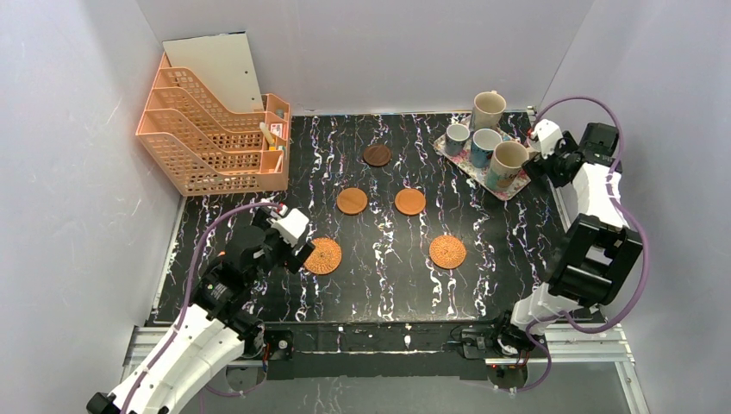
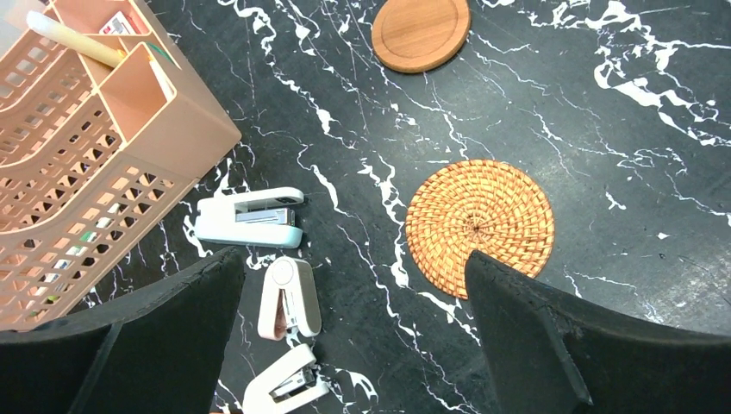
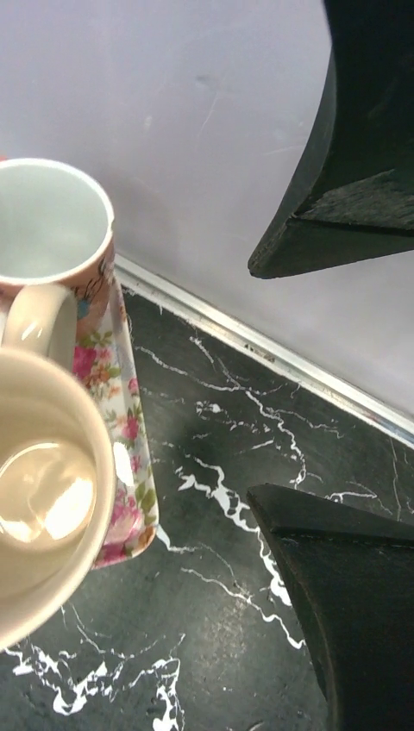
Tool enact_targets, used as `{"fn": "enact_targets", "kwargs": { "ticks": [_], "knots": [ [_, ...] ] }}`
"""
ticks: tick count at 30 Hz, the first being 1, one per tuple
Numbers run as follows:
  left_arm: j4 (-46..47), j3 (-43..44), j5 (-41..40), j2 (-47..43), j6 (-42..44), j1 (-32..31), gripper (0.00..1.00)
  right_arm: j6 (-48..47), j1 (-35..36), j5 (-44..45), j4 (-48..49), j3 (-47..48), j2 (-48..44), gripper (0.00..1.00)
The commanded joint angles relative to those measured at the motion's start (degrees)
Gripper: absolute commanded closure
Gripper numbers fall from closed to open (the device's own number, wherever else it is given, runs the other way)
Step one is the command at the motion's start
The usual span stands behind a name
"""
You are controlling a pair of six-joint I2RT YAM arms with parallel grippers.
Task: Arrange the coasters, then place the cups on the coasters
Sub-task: Pick up the cup from the tray.
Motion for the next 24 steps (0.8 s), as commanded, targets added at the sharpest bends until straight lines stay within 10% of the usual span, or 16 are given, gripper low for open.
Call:
{"fn": "enact_targets", "kwargs": {
  "ticks": [1, 7, 16, 24],
  "knots": [
    [-1.42, -0.46, 1.39, -1.56, -0.95, 0.64, 0.02, 2.80, -3.12, -6.84, 0.59, 4.91, -1.76, 0.02],
    [-2.18, -0.38, 3.76, -1.45, -0.70, 1.83, 0.02, 22.59, -3.62, -12.36, 19.38, -2.16, -5.90, 0.02],
    [-2.95, -0.21, 7.39, -2.74, -0.41, 4.82, 0.02, 44.09, -3.00, -21.49, 16.68, 8.14, -7.01, 0.02],
    [-3.91, 0.13, 10.88, -1.63, 0.13, 6.04, 0.02, 41.53, 2.30, -18.57, 21.55, -0.48, -12.04, 0.02]
  ]
}}
